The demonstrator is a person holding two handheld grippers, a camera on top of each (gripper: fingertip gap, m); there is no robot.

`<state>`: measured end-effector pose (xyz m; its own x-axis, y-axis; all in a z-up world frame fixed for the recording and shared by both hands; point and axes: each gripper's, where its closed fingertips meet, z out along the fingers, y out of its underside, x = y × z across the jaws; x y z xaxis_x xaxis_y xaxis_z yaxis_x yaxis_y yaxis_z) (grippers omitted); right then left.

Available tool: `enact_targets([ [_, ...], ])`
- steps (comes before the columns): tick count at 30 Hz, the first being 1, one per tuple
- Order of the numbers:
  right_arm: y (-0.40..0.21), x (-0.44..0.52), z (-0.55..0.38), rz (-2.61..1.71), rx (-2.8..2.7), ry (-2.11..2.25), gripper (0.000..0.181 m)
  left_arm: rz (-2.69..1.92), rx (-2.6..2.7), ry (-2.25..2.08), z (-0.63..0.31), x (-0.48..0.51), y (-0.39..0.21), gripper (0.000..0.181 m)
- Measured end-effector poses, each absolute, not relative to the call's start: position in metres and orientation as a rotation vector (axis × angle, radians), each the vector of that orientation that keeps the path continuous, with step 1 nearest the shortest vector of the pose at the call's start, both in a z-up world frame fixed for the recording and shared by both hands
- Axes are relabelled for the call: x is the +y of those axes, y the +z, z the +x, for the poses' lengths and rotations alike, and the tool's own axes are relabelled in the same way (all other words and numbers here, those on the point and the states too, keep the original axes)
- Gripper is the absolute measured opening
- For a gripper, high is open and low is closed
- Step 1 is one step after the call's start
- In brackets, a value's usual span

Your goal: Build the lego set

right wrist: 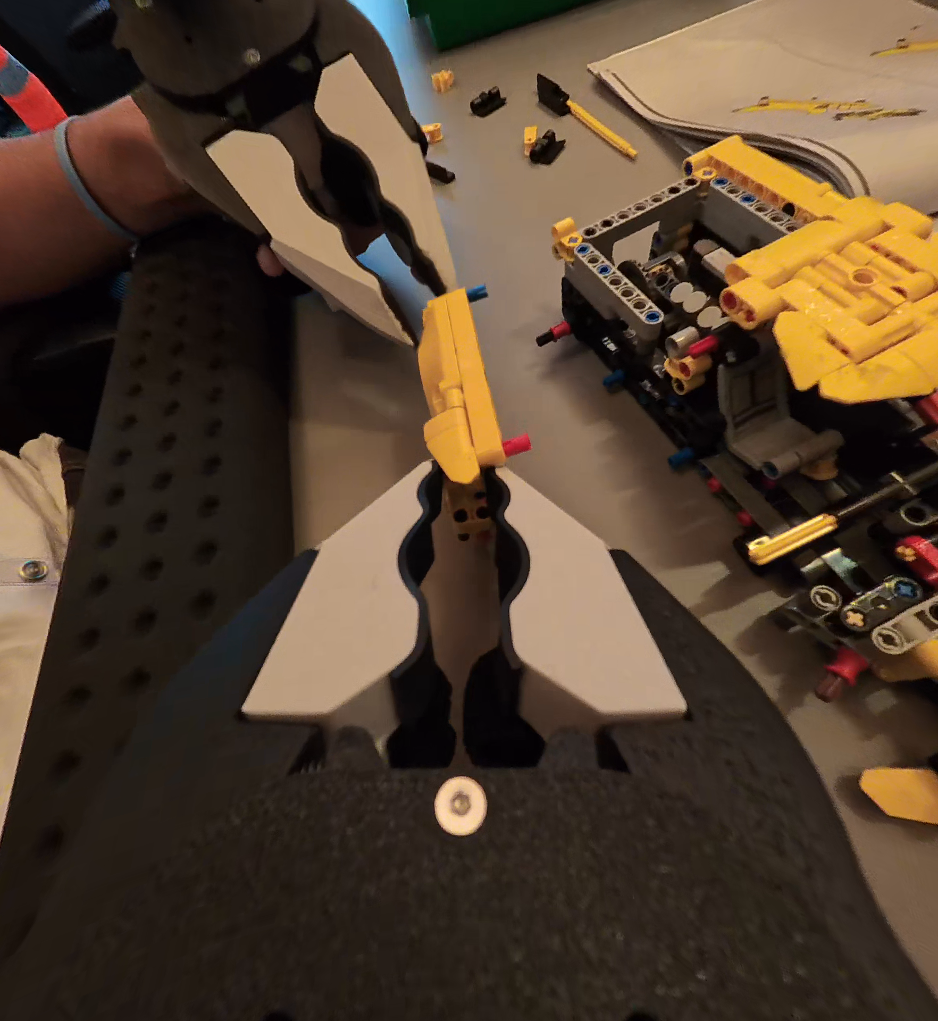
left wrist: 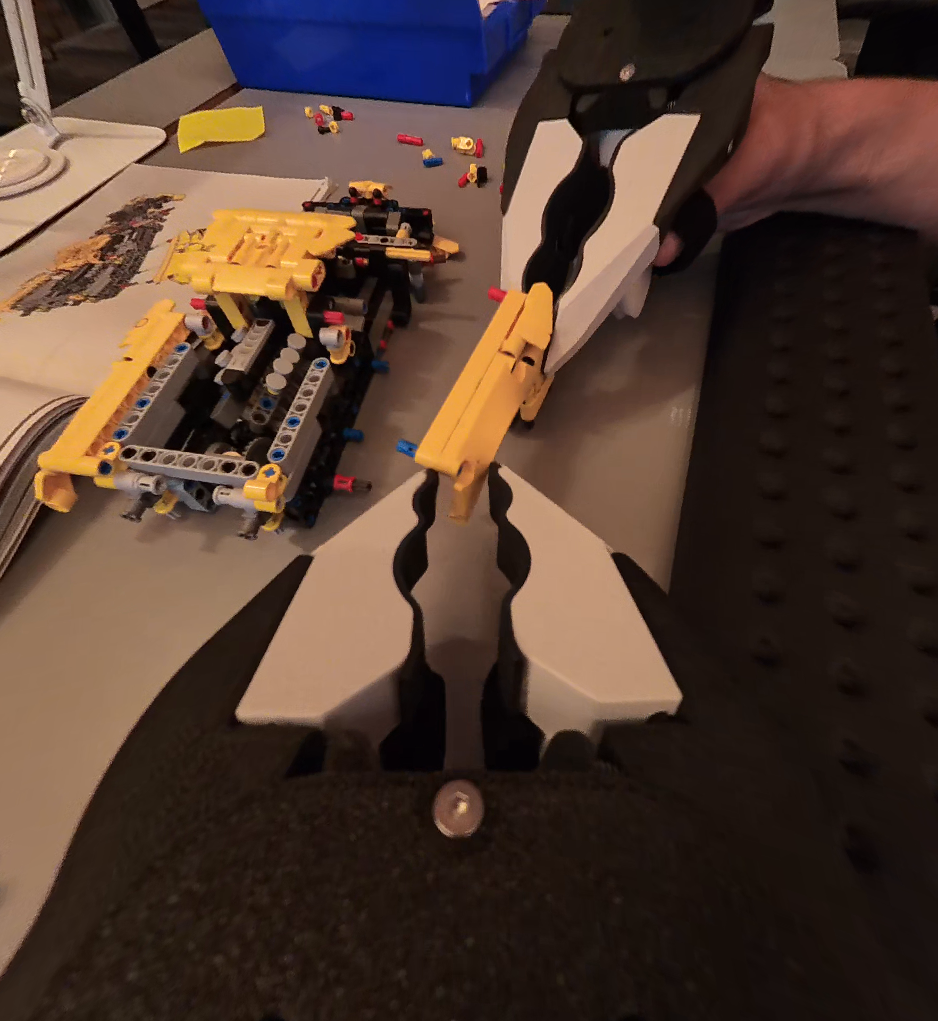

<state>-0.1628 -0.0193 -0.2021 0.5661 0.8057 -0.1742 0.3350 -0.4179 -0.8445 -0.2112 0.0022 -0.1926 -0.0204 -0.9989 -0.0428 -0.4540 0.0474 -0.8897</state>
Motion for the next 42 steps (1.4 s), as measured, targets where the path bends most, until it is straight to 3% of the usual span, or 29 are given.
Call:
enact_targets([
  [42, -0.206, -0.017, -0.162, -2.052, -0.849, 0.819, 0.015, -1.617, 1.604, -0.998, -0.216, 0.000, -0.200, 0.007],
])
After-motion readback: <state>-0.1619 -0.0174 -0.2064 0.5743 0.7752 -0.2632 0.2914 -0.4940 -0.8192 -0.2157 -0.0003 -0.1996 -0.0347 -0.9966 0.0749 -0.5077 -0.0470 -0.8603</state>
